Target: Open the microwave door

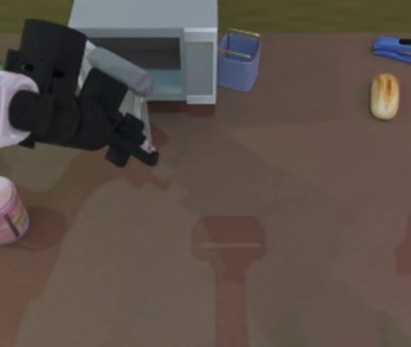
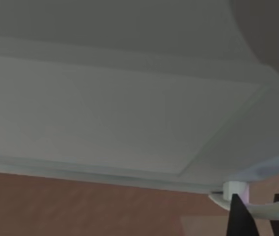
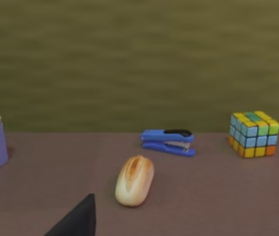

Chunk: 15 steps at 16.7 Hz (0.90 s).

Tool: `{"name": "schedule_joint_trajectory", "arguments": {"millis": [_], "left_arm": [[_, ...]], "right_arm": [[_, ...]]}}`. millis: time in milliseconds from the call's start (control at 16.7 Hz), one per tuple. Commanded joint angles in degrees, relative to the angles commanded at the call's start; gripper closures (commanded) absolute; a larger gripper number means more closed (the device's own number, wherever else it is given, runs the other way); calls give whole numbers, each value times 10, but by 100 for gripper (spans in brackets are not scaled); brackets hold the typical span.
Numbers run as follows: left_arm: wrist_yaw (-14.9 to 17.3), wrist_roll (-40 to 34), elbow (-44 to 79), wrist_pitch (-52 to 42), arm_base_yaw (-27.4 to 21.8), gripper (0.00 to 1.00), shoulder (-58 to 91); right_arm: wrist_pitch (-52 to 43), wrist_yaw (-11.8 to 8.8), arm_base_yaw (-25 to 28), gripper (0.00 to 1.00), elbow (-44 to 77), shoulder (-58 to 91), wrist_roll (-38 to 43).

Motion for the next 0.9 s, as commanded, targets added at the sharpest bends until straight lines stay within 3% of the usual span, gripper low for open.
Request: {"name": "schedule_joint_trajectory", "arguments": {"millis": [360,900], "left_arm": [[25,39,-4,-10,20,100,-7],[26,41,-4,-11,20,100,-7]], "right_arm": [[0,0,0,0,0,0,0],[0,0,0,0,0,0,0]]}}
